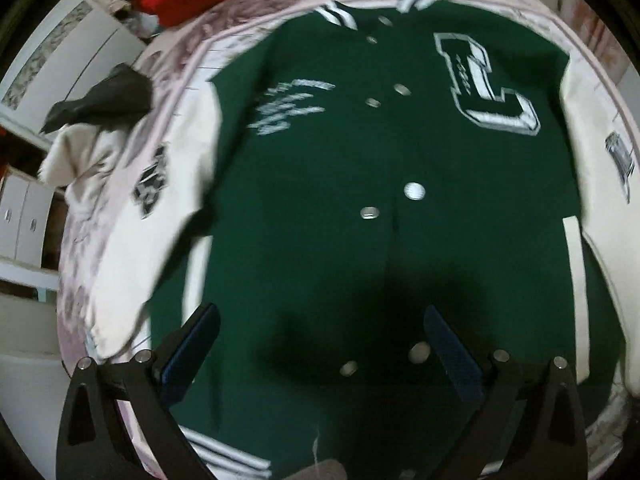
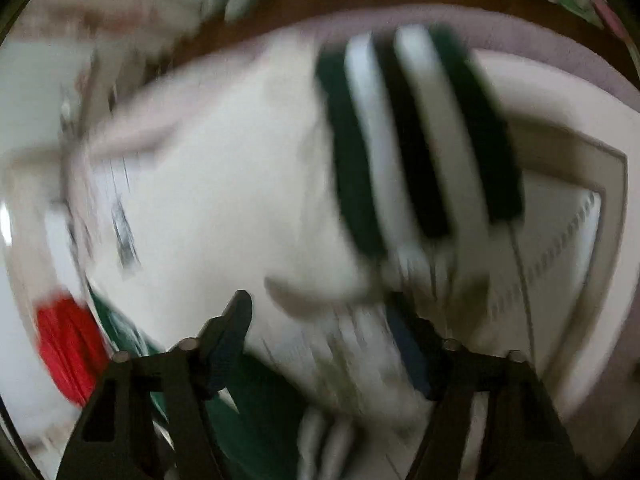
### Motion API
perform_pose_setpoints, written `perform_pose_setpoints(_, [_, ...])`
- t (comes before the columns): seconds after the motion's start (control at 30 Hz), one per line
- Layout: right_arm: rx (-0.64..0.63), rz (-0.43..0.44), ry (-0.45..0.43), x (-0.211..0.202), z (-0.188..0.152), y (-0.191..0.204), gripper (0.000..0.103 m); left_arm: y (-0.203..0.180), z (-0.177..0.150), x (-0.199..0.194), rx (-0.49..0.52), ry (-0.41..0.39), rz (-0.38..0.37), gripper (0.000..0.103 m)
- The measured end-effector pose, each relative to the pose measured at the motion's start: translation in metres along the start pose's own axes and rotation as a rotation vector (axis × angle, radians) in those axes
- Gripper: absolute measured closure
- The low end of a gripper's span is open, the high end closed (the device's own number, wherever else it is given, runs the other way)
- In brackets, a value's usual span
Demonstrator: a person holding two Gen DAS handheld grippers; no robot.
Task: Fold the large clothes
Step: 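Reach the right tool to the cream sleeve cuff and grasp it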
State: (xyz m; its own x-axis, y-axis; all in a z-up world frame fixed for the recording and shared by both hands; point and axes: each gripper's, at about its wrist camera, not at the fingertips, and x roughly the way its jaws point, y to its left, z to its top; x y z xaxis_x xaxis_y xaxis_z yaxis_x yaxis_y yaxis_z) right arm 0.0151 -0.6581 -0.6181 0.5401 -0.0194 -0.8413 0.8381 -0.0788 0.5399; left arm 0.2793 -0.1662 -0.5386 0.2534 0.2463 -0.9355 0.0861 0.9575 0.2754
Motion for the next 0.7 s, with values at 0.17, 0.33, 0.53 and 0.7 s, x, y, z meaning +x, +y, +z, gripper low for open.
perform_pose_setpoints(0.17, [0.046,0.074,-0.089,0.031,0.012,-0.009,0.044,-0.029,0.011,0.018,0.041,0.008,-0.019,0.000])
perform_pose_setpoints(0.33, [-0.041,0.072,-0.149,0.041,0.008,0.023,0.098,-0.052,0.018,0.021,0.090,0.009,-0.014,0.000])
perform_pose_setpoints(0.53, [-0.027,0.079,-0.345,0.004,0.047,0.099,0.098,-0.074,0.042,0.011,0.094,0.005,-0.082,0.000])
perform_pose_setpoints(0.7, [-0.191,0.113,-0.388,-0.006,0.073,0.198,0.098,-0.085,0.073,0.007,0.052,-0.011,-0.126,0.000])
